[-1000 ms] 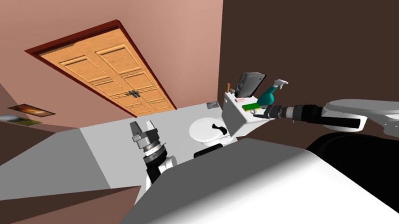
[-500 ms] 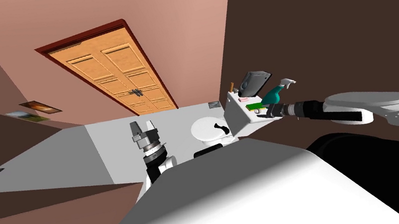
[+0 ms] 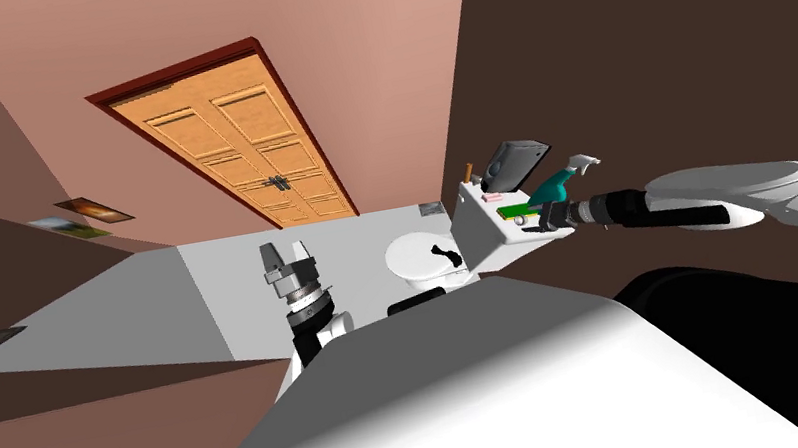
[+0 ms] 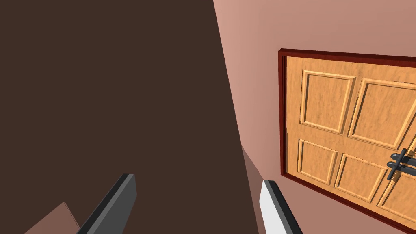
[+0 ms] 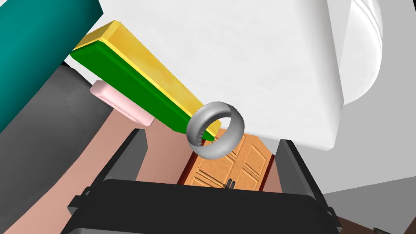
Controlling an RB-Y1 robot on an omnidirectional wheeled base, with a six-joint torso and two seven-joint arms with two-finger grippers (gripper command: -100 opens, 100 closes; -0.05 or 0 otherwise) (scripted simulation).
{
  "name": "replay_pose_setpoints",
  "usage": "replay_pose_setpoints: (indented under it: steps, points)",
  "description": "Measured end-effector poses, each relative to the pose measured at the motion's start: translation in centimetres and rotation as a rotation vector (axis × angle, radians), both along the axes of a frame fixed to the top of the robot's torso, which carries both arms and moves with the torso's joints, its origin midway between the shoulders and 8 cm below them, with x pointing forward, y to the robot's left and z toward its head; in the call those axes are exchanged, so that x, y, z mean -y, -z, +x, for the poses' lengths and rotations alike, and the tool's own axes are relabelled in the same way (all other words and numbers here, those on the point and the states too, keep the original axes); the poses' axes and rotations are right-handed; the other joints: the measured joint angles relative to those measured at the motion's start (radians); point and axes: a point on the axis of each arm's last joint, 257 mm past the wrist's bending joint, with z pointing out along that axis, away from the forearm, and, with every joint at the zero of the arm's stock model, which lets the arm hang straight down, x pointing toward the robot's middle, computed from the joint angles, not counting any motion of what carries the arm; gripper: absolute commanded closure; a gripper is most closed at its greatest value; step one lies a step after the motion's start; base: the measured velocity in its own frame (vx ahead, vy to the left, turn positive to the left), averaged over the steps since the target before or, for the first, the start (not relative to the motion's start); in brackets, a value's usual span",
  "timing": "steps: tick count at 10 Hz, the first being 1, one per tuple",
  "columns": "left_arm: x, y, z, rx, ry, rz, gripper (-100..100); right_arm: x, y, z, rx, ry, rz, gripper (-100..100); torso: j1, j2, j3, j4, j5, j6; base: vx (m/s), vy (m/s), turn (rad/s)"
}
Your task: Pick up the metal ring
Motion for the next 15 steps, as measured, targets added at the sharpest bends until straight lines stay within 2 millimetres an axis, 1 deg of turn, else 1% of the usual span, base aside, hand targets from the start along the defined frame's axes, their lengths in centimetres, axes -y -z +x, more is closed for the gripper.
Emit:
replay_pose_setpoints:
  steps: [1,4,5,6,9,10,14,15]
  points:
    - [0.0,0.0,0.0,0.0,0.0,0.0,0,0.9,0.0,0.0,-0.017,-0.016,-0.037,-100,0.0,0.0,0.0,0.0,0.0,0.0,-0.019,0.046,0.025]
    - [0.0,0.0,0.0,0.0,0.0,0.0,0,2.2,0.0,0.2,-0.058,-0.057,-0.121,-100,0.0,0.0,0.0,0.0,0.0,0.0,-0.015,0.037,0.019]
    - [0.0,0.0,0.0,0.0,0.0,0.0,0,2.3,-0.1,0.2,-0.059,-0.058,-0.125,0,-0.002,0.0,0.0,0.0,0.0,0.001,0.0,0.0,0.0]
    - [0.0,0.0,0.0,0.0,0.0,0.0,0,2.3,-0.1,0.2,-0.059,-0.058,-0.124,-100,-0.003,0.0,0.0,0.0,-0.001,0.0,0.034,0.001,0.137]
    - [0.0,0.0,0.0,0.0,0.0,0.0,0,2.7,1.5,-1.7,-0.061,-0.028,-0.122,-100,-0.004,-0.004,-0.002,-0.001,-0.001,0.0,0.045,-0.005,0.071]
    - [0.0,0.0,0.0,0.0,0.0,0.0,0,2.8,1.6,-1.8,-0.062,-0.028,-0.123,100,-0.005,-0.003,-0.002,-0.001,-0.002,0.0,0.0,0.0,0.0]
    - [0.0,0.0,0.0,0.0,0.0,0.0,0,2.8,1.6,-1.8,-0.062,-0.024,-0.12,100,-0.005,-0.002,-0.001,0.0,-0.002,-0.001,0.0,0.001,-0.003]
    - [0.0,0.0,0.0,0.0,0.0,0.0,0,2.8,1.6,-1.8,-0.062,-0.025,-0.12,0,-0.005,-0.002,-0.001,0.0,-0.002,-0.001,0.0,0.0,0.0]
